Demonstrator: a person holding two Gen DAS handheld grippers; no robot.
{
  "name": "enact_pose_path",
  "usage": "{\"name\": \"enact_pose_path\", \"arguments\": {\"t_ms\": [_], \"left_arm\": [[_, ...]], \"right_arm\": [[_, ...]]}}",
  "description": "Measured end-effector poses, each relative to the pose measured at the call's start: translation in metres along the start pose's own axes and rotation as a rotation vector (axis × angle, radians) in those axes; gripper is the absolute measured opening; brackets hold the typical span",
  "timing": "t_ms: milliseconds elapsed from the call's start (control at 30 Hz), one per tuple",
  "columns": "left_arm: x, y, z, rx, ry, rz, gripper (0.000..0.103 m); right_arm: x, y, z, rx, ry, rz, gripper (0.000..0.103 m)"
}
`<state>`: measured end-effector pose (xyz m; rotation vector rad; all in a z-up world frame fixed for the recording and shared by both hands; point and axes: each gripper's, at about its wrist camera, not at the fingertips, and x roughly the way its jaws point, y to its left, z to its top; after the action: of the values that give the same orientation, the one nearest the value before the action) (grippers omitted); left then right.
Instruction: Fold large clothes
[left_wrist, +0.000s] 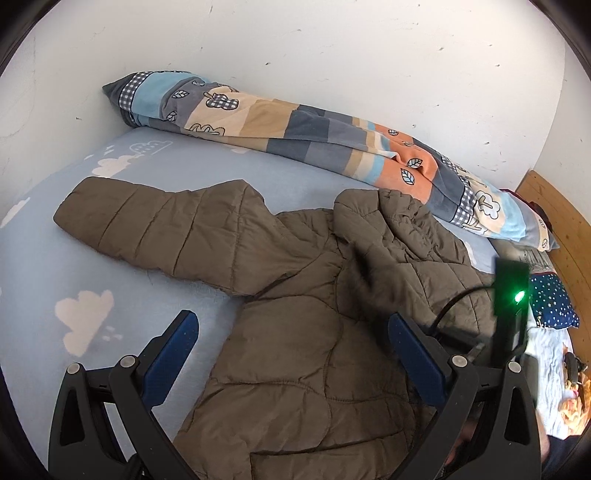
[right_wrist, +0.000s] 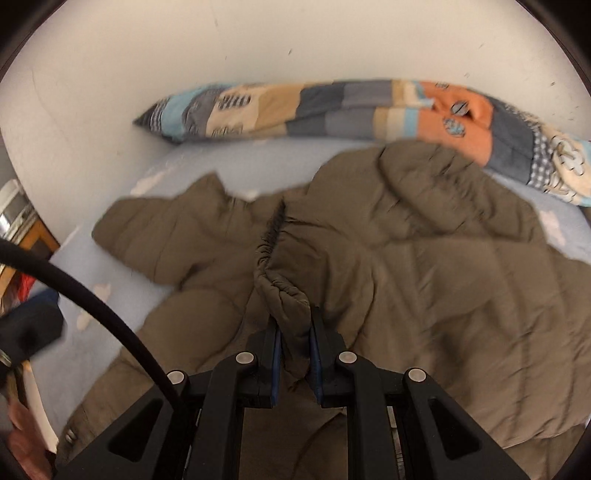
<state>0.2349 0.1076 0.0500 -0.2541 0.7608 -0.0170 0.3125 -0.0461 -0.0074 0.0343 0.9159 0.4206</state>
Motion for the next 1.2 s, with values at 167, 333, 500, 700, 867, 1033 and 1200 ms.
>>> {"name": "enact_pose_path", "arguments": {"t_ms": [167, 333, 500, 700, 867, 1033, 1200], "left_arm": [[0.004, -0.002, 0.002, -0.01, 0.007, -0.008, 0.102], [0.004, -0.009, 0.004, 0.006, 0.001, -0.02, 0.102], [0.024, -0.021, 0.017, 0.026, 0.057, -0.121, 0.102], [0.075, -0.034, 0.03, -0.004, 0.164, -0.153, 0.102], [0.102, -0.041, 0.024, -0.023, 0.208, -0.124, 0.102], [0.108, -0.051, 0.022, 0.031, 0.192, -0.097, 0.102], [0.119, -0.05, 0.02, 0.022, 0.199, -0.07, 0.102]], "right_arm": [[-0.007, 0.007, -0.009, -0.031, 0.044, 0.101, 0.043], [-0.086, -0.029, -0.002, 0.012, -0.102, 0.065, 0.062], [-0.175, -0.119, -0.032, 0.083, -0.252, -0.282, 0.081], [-0.175, -0.183, -0.089, -0.057, -0.082, -0.609, 0.081], [-0.144, -0.184, -0.112, -0.232, 0.04, -0.612, 0.081], [-0.12, -0.188, -0.116, -0.3, 0.06, -0.58, 0.08], [-0.102, -0.198, -0.102, -0.238, 0.019, -0.577, 0.079]]}}
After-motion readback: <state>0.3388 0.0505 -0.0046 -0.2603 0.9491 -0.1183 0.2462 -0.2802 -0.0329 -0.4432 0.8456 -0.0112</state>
